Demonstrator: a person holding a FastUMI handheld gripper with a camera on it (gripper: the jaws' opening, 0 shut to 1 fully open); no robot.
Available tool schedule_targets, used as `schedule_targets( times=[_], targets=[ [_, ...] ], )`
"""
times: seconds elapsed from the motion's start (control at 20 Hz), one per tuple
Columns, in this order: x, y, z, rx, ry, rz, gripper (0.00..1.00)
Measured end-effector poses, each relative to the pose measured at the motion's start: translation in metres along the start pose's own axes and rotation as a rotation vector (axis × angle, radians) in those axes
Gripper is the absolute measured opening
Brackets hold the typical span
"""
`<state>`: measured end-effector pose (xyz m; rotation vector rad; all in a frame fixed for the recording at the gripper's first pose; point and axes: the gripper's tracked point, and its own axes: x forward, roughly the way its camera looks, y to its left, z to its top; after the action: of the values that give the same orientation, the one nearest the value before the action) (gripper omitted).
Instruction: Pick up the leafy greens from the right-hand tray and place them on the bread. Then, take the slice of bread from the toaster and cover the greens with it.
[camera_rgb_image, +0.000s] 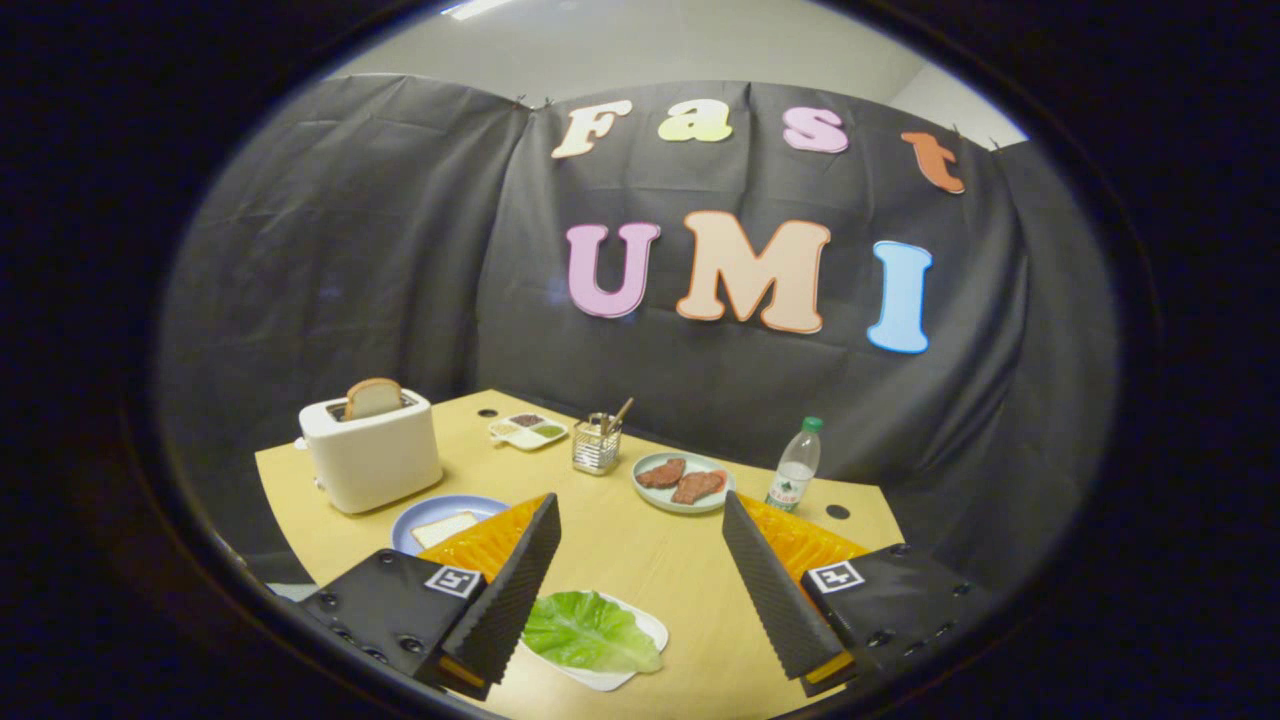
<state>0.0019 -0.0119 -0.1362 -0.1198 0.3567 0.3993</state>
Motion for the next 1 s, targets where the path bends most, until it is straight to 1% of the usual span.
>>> schedule_targets(
  times=[0.45, 0.85, 1.0],
  targets=[
    [0.031, 0.022, -0.064, -0.028, 0.149, 0.142, 1.00],
    [0.058, 0.037, -0.125, -0.101, 0.281, 0.242, 1.00],
    [0.061, 0.041, -0.154, -0.136, 0.358, 0.269, 1.00]
  ],
)
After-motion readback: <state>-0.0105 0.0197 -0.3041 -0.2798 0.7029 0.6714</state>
